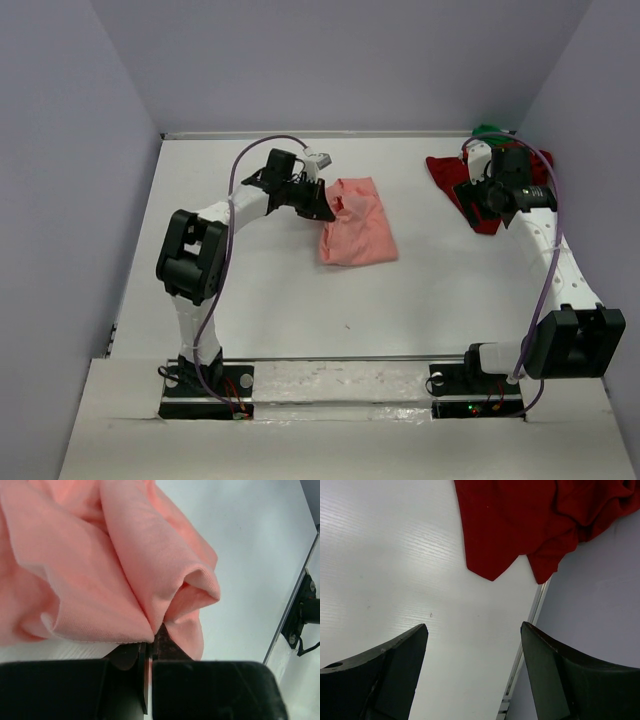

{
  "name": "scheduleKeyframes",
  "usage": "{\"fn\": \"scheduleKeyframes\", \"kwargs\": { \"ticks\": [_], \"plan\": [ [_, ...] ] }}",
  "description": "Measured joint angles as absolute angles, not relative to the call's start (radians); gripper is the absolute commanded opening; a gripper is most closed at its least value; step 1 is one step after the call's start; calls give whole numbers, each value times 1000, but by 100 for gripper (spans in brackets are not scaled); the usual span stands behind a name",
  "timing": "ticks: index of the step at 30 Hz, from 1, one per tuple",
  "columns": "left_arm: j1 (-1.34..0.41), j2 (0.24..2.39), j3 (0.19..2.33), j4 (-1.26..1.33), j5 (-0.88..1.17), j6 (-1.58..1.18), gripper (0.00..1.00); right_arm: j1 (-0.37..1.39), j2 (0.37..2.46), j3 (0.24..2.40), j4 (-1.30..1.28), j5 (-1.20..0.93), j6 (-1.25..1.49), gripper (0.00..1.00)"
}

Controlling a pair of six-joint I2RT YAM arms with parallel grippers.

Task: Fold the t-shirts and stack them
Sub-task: Neatly place the folded tshirt to the corner

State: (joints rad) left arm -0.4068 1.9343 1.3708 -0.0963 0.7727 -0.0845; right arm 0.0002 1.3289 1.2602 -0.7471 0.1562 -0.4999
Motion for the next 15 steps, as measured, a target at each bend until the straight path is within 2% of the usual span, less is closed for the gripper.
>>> {"fn": "scheduleKeyframes", "kwargs": {
  "ticks": [9, 15],
  "plan": [
    [-385, 1921, 1438, -280, 759, 47, 0, 0, 1323, 1253, -744, 144, -499, 80],
    [-302, 1922, 1414, -345, 752, 118, 0, 0, 1313, 1241, -747, 138, -499, 80]
  ]
}}
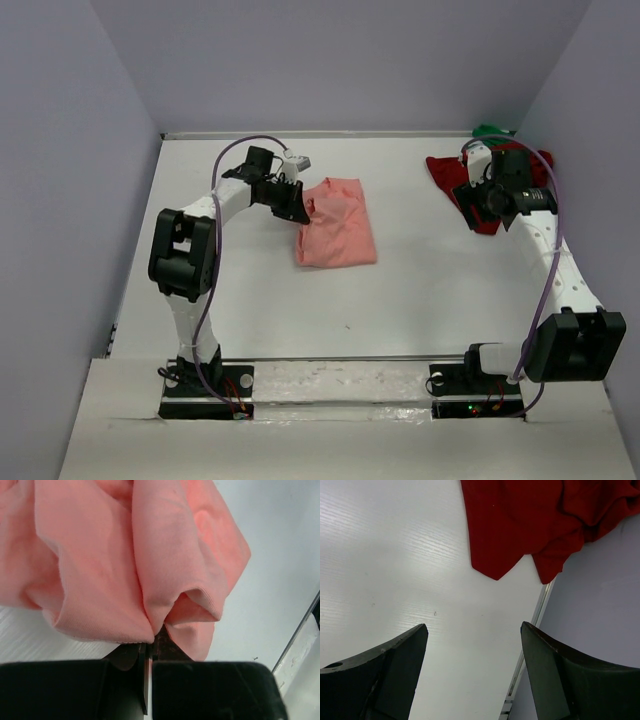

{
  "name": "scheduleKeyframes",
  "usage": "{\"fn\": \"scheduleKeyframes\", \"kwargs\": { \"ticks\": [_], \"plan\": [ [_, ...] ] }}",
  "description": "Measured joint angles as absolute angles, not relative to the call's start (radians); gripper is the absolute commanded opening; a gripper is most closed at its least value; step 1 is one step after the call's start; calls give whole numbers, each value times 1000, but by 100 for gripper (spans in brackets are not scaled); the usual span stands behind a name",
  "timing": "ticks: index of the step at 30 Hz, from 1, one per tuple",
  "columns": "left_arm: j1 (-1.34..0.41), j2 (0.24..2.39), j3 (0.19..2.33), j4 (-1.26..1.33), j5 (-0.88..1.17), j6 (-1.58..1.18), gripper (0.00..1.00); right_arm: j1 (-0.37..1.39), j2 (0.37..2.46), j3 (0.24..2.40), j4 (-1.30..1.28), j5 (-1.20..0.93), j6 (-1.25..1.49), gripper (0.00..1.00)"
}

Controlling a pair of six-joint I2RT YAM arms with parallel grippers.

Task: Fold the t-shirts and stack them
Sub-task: Neatly place the folded tshirt to the corner

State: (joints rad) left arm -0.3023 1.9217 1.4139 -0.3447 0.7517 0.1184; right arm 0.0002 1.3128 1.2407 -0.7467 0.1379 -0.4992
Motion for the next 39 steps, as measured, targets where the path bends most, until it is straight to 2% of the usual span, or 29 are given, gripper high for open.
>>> {"fn": "scheduleKeyframes", "kwargs": {
  "ticks": [15, 29, 39],
  "plan": [
    [-173, 1921, 1401, -469, 660, 212, 0, 0, 1315, 1241, -748, 97, -492, 81],
    [-68, 1921, 1528, -575, 292, 285, 0, 0, 1316, 1241, -748, 33, -488, 81],
    [-29, 1922, 1526, -600, 106, 295, 0, 0, 1309, 1206, -748, -11, -476, 81]
  ]
}}
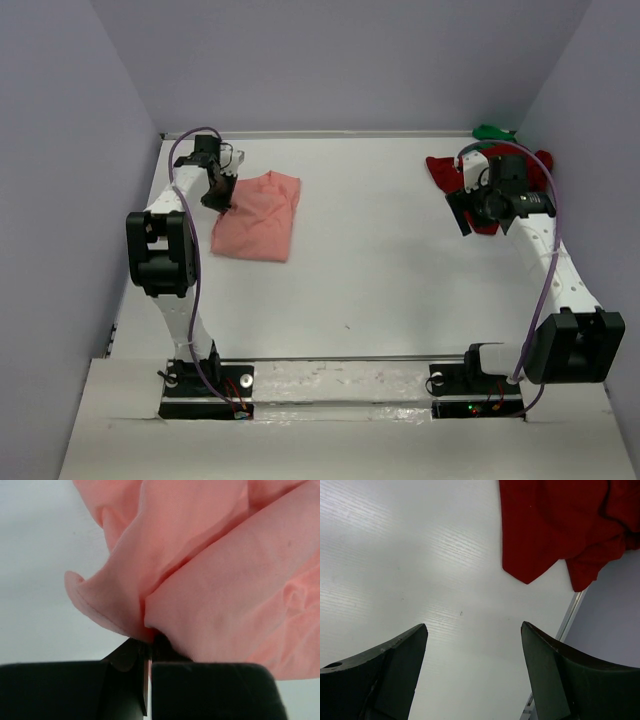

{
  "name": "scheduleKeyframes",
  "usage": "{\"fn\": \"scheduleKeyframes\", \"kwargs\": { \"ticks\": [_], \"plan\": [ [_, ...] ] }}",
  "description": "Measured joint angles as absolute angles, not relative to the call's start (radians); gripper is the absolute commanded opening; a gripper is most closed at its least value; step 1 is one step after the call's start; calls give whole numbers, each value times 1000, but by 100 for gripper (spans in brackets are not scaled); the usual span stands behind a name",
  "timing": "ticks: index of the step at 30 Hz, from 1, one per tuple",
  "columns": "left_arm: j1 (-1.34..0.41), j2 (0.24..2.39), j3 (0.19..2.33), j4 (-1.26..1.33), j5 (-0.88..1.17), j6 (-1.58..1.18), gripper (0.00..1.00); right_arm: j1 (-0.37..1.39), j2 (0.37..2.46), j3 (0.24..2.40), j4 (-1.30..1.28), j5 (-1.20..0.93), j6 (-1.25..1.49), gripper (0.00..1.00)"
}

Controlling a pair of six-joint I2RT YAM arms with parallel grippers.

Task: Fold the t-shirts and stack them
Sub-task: Neatly place the folded tshirt to the corner

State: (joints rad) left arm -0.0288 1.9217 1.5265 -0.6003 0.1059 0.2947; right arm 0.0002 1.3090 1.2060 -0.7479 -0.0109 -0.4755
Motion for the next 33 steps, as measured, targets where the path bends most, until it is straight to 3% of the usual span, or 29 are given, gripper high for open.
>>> {"fn": "scheduleKeyframes", "kwargs": {
  "ticks": [15, 33],
  "plan": [
    [18, 1948, 1529, -511, -47, 332, 0, 0, 1278, 1180, -751, -45, -474, 81],
    [220, 2286, 1975, -556, -77, 348, 0, 0, 1282, 1179, -751, -53, -466, 81]
  ]
}}
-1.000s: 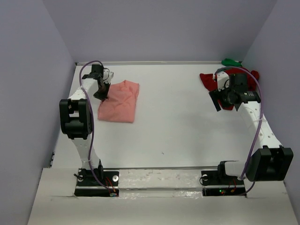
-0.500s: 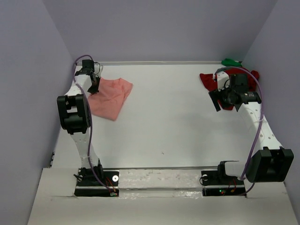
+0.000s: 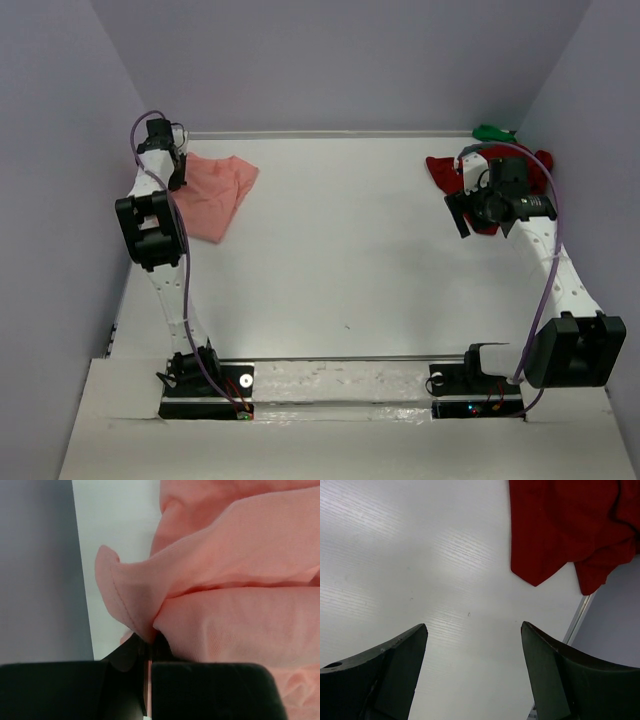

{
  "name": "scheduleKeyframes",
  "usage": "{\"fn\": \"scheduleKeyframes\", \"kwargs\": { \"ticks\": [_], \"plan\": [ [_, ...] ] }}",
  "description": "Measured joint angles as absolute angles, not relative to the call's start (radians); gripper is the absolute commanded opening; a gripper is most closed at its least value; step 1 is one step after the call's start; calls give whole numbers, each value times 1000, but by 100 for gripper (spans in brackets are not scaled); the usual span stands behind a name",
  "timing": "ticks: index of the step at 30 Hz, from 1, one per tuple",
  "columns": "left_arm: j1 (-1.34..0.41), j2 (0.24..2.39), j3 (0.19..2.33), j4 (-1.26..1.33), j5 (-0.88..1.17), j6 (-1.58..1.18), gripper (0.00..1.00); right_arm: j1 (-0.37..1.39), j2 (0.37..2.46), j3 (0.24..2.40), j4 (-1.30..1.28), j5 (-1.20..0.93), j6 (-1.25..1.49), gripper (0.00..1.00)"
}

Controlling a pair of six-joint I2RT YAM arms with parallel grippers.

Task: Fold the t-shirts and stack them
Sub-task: Neatly place the folded tshirt to the corner

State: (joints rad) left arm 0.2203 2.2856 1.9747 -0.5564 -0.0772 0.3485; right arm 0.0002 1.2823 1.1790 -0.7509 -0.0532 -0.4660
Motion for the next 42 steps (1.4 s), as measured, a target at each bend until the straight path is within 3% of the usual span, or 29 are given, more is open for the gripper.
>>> {"fn": "scheduleKeyframes", "kwargs": {
  "ticks": [42],
  "plan": [
    [329, 2417, 2110, -564, -146, 150, 0, 0, 1332, 1178, -759, -95, -463, 80]
  ]
}}
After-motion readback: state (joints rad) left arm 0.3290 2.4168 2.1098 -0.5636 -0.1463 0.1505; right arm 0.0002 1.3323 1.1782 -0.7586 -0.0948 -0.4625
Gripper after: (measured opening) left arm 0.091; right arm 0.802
